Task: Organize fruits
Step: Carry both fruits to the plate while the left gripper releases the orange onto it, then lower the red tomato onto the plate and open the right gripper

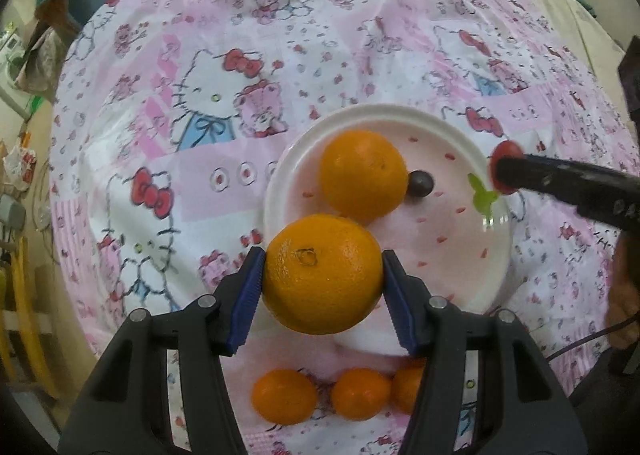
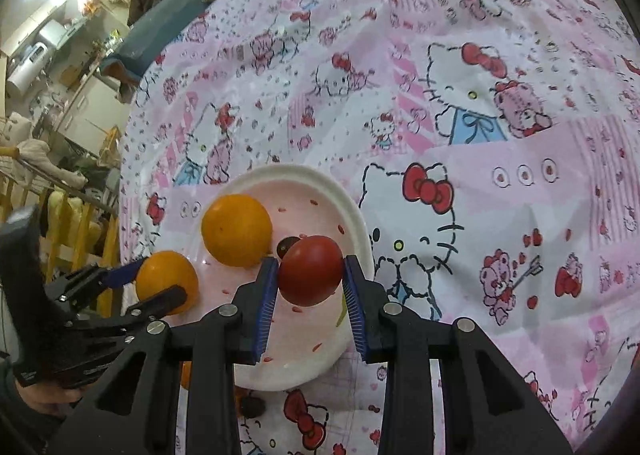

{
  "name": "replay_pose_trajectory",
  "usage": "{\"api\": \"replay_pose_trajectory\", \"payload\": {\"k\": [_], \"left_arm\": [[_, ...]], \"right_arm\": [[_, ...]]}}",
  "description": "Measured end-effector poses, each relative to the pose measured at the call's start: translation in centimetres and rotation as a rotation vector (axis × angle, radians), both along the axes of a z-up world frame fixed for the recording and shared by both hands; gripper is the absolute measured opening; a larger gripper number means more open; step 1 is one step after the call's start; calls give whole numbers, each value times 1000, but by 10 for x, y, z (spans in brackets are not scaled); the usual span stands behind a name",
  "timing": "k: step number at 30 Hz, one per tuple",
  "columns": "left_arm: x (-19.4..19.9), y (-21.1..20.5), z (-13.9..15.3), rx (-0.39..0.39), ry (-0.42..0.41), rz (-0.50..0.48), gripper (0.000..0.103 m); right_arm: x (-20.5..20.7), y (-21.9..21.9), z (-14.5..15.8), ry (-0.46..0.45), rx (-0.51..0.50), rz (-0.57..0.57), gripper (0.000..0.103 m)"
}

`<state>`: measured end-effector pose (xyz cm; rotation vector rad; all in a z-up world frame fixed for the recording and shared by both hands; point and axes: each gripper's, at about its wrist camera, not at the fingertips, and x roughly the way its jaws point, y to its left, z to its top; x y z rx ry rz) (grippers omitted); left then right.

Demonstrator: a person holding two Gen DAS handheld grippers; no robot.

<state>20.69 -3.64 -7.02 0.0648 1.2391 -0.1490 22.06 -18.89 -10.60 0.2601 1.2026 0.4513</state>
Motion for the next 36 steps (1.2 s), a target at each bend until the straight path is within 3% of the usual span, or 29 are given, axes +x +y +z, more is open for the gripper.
{"api": "replay_pose_trajectory", "payload": {"k": [6, 11, 13, 29, 31, 33, 36], "left_arm": [[15, -12, -11, 19, 20, -35, 54], [25, -11, -19, 72, -2, -30, 55], [28, -6, -24, 60, 12, -12, 55], [20, -15, -24, 103, -21, -64, 61], [19, -16, -24, 104, -28, -71, 67], [18, -16, -23, 108, -35, -71, 82], [19, -15, -24, 101, -28, -65, 85]], "right_arm": [[4, 4, -6, 7, -9, 7, 35], [11, 7, -18, 33, -23, 14, 35], [12, 8, -21, 37, -26, 14, 35], [20, 9, -26, 37, -29, 9, 37], [20, 10, -25, 27, -36, 13, 37], [20, 9, -24, 29, -32, 10, 37], [21, 7, -23, 34, -17, 1, 37]]}}
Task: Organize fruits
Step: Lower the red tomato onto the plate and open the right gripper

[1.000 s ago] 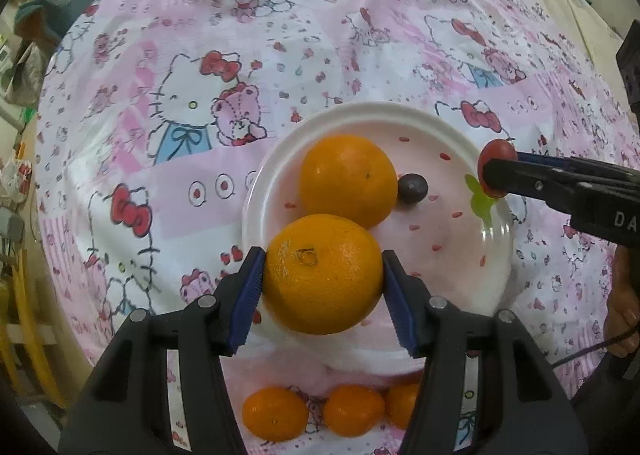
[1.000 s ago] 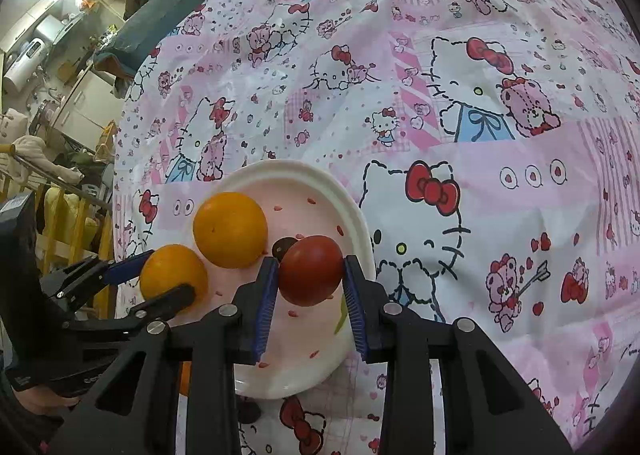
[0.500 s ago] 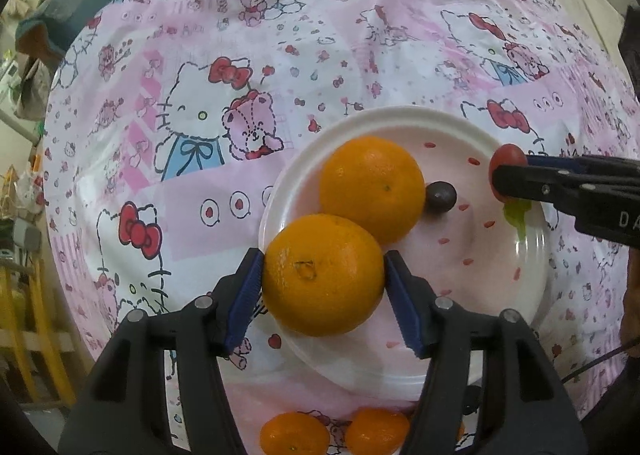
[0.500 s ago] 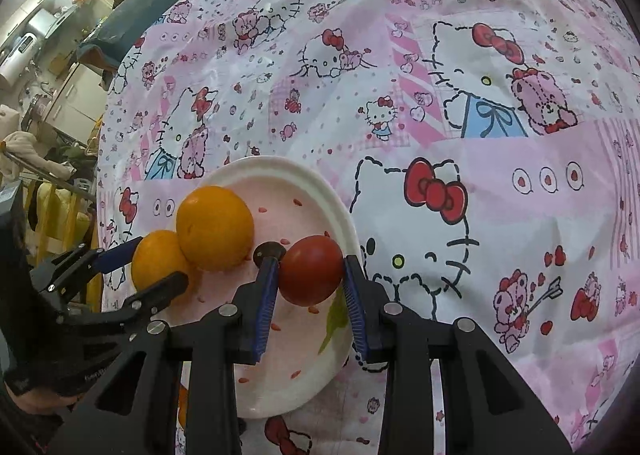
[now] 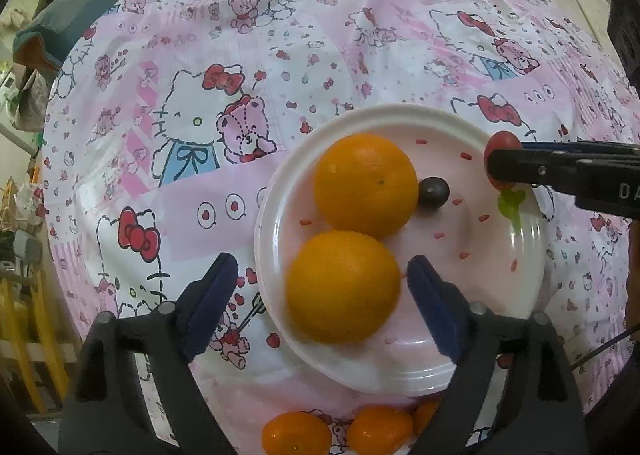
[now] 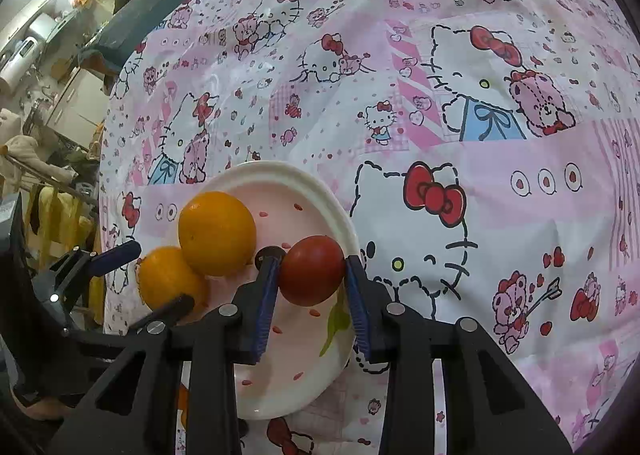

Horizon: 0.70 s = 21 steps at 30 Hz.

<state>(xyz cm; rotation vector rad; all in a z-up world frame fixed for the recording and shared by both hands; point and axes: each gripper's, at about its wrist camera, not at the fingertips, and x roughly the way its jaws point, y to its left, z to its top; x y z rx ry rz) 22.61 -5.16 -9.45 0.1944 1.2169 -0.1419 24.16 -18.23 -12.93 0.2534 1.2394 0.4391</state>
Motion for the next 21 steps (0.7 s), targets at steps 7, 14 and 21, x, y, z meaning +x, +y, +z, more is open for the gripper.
{"api": "replay_pose_trajectory", "payload": {"k": [7, 14, 21], "left_arm": [[-3, 6, 4, -39, -4, 29, 85], [-9, 10, 9, -46, -15, 38, 85], [-13, 16, 17, -80, -30, 65, 85]], "right_arm": [[0, -10, 5, 14, 41, -17, 45], [-4, -22, 20, -48, 67, -83, 76], [-13, -22, 37, -89, 53, -66, 91]]}}
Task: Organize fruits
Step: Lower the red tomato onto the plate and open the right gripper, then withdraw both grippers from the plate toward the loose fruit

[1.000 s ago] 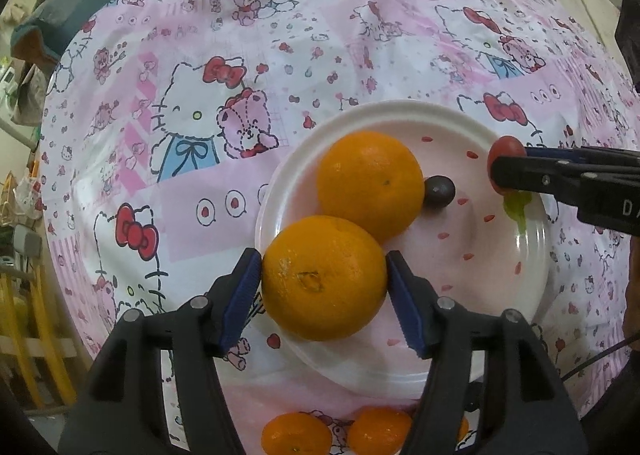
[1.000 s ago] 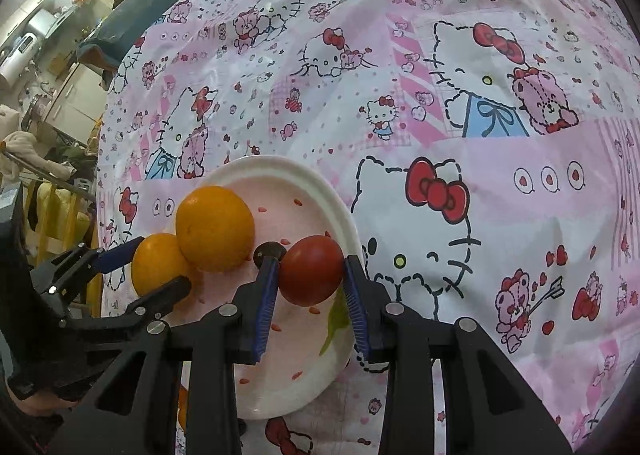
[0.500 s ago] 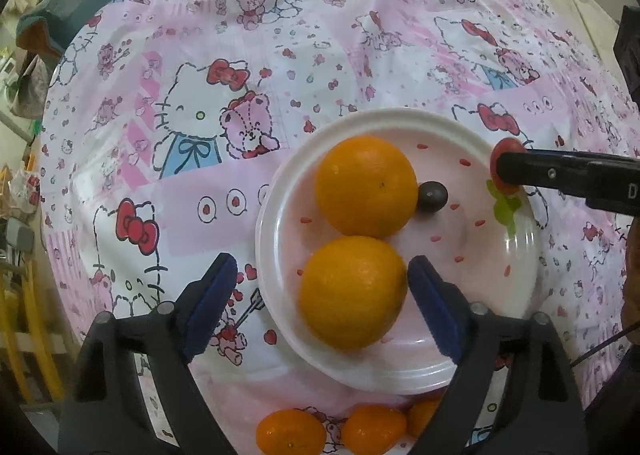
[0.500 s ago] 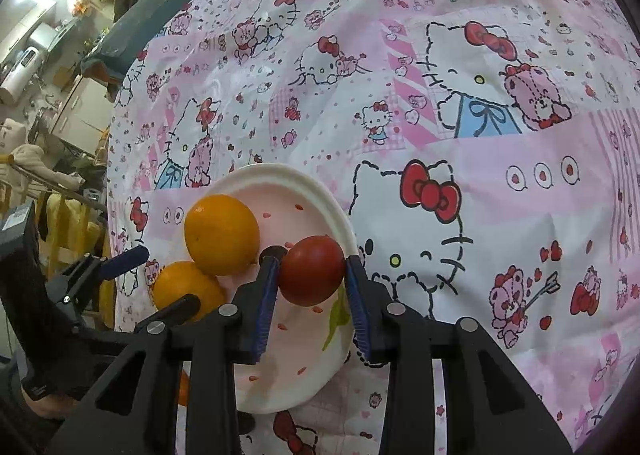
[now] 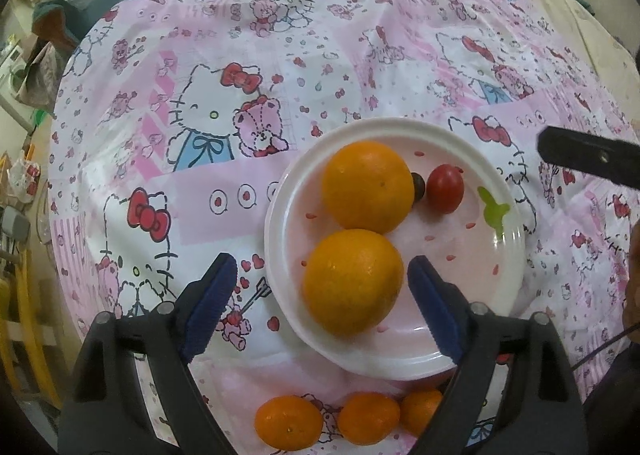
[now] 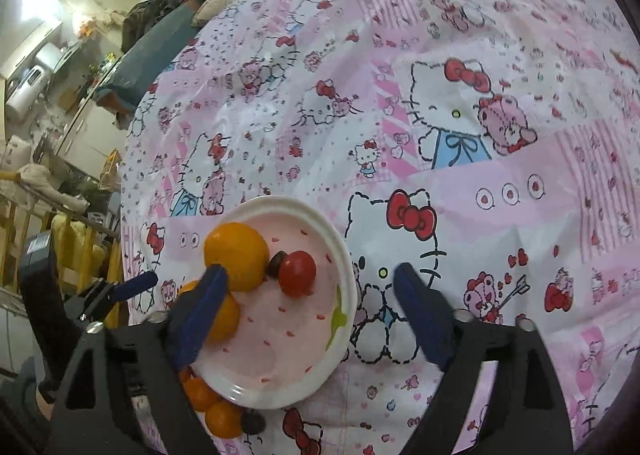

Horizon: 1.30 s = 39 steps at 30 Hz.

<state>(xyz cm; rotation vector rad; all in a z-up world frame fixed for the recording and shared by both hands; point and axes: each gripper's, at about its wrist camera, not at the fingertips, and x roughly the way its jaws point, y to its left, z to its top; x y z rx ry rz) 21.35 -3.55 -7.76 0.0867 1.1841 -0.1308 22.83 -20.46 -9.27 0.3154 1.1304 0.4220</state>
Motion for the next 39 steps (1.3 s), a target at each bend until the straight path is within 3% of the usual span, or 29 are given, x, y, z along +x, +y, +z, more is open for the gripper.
{"api": "replay_pose_trajectory", "payload": {"k": [3, 8, 11, 23, 28, 35, 39], "left_arm": [[-4, 5, 9, -40, -15, 9, 85], [-14, 9, 27, -31, -66, 13, 86], [-19, 12, 38, -51, -89, 22, 97], [-62, 26, 74, -92, -146, 60, 97], [-81, 30, 77, -106, -139, 64, 97], [-98, 40, 70, -134, -116, 117, 97], [-106, 43, 64, -110, -119, 135, 97]], "right_arm": [[-8, -1, 8, -20, -1, -1, 91], [-21, -8, 21, -39, 7, -30, 92], [-28, -11, 29, -54, 4, -44, 92], [-75, -17, 42, -72, 3, -54, 92], [-96, -12, 46, -92, 8, -42, 92], [-126, -11, 38, -43, 31, -46, 92], [-140, -9, 37, -49, -1, -61, 92]]}}
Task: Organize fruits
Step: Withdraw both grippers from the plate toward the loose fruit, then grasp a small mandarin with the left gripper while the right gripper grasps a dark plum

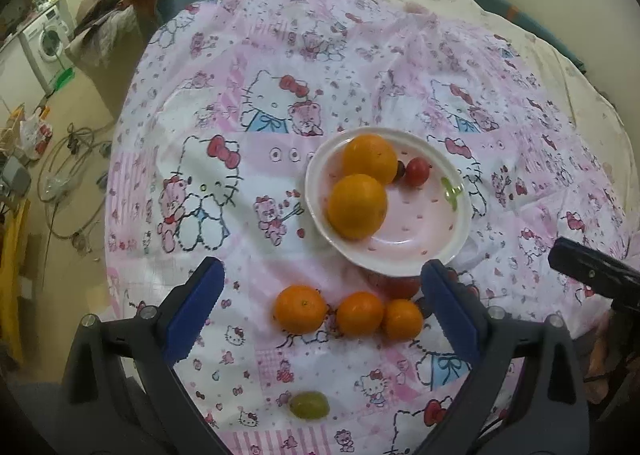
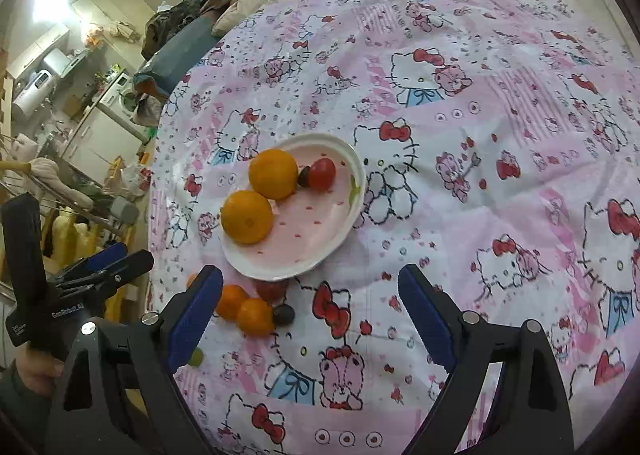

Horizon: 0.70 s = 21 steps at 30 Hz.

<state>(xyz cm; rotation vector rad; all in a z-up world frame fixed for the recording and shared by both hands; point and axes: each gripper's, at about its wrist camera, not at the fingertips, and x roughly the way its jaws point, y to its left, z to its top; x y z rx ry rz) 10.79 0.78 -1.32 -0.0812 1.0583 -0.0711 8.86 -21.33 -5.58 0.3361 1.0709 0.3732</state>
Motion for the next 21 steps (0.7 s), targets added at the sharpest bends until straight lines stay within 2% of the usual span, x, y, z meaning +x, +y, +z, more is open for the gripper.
{"api": "replay_pose_trajectory", "payload": {"k": [5, 8, 11, 17, 20, 21], "left_arm": [[-1, 15, -2, -7, 1, 60, 97], [1, 24, -14, -17, 47, 85, 97], [3, 28, -28, -16, 97, 105, 97], [10, 32, -65, -68, 252, 141, 79], [13, 28, -81, -72, 302, 145, 74], [15, 26, -84, -69, 310, 143, 69]], "right_arm": [[-5, 2, -9, 34, -4, -3, 92], [-7, -3, -15, 48, -26, -41, 92], [-4, -11, -27, 107, 29, -75, 92], [1, -17, -37, 156, 71, -108, 92], [2, -15, -36, 155, 71, -103, 92], [2, -14, -36, 156, 73, -101, 92]]}}
